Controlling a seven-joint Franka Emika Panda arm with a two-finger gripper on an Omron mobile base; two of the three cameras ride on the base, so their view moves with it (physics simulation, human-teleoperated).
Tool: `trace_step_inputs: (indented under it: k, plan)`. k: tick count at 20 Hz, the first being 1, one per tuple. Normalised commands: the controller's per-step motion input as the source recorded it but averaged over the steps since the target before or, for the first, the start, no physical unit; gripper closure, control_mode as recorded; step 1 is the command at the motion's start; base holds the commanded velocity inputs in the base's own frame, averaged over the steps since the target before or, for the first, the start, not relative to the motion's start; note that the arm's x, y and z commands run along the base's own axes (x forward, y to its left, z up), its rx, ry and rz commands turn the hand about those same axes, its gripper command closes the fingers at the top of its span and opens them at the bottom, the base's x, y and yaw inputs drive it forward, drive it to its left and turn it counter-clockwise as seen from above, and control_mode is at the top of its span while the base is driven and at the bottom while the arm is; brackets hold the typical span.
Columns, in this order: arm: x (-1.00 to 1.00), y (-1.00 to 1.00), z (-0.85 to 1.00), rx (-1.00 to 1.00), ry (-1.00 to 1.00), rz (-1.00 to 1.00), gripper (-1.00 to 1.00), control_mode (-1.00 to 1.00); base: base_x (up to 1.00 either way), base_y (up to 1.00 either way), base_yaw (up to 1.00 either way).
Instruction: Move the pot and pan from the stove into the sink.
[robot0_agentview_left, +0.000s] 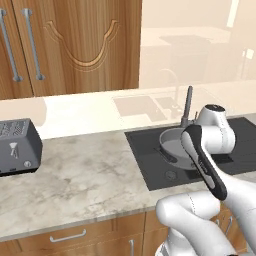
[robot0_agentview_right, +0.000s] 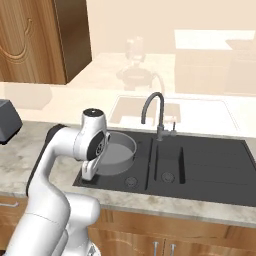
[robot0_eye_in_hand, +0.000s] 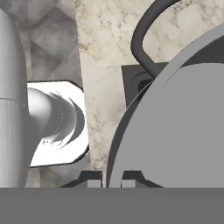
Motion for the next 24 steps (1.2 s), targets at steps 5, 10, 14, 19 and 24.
trace_step_inputs:
  k: [5,10,14,19,24]
  plan:
    - [0.29,0.0,-0.14,0.0,0.03,0.0,1.0,-1.0,0.0,0.0,0.0]
    - [0.17,0.0,-0.13,0.0,0.01,0.0,1.0,-1.0,0.0,0.0,0.0]
    - [0.15,0.0,-0.13,0.0,0.0,0.0,1.0,-1.0,0.0,0.0,0.0]
    - [0.08,0.0,-0.15,0.0,0.0,0.0,1.0,-1.0,0.0,0.0,0.0]
    - [0.03,0.0,-0.07,0.01,0.0,0.0,1.0,-1.0,0.0,0.0,0.0]
